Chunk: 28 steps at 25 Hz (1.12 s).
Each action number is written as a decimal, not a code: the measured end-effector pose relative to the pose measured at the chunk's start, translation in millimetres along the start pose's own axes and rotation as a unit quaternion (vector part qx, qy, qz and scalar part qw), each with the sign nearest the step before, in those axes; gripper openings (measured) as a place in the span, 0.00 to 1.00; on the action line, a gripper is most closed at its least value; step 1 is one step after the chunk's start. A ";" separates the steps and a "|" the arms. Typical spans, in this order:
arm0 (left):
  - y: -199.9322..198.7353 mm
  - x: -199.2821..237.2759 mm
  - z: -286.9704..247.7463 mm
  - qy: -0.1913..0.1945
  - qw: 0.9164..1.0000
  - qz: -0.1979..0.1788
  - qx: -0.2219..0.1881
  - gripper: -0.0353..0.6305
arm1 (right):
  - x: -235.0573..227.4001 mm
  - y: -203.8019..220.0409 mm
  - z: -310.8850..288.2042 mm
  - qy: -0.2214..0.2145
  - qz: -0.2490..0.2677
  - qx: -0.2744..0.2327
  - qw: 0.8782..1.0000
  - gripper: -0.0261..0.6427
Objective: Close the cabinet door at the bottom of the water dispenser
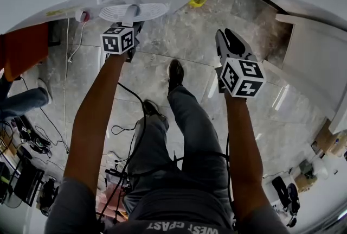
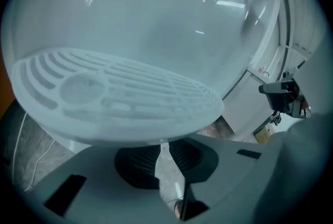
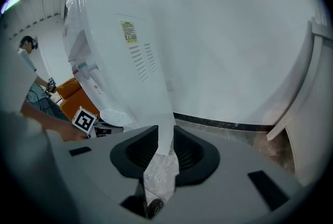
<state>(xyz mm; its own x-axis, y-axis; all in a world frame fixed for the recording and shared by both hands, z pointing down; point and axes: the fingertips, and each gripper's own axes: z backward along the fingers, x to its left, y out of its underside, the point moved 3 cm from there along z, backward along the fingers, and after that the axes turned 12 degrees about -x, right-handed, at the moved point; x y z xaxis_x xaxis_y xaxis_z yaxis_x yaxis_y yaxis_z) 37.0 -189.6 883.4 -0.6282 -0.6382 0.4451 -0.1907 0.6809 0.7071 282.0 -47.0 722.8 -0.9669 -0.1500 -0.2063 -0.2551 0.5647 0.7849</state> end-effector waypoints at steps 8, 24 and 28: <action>-1.6 -10.9 29.8 0.008 1.000 -0.002 0.024 0.14 | 20.4 -17.3 3.6 -0.009 -0.003 -0.002 1.000 0.21; -108.0 -53.6 219.8 -0.039 0.997 -0.001 -0.067 0.14 | 92.3 -136.1 81.4 -0.048 0.011 -0.053 0.997 0.21; -155.6 -64.0 267.5 -0.054 0.993 -0.013 -0.106 0.14 | 118.4 -172.6 104.7 -0.072 0.016 -0.073 0.995 0.21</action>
<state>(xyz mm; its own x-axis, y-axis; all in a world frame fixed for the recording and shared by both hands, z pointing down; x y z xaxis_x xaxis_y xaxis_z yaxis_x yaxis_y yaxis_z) -94.8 -158.6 597.9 -0.7044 -0.6050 0.3713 -0.0527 0.5662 0.8226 211.4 -77.2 501.7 -0.9675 -0.0097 -0.2529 -0.2310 0.4421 0.8667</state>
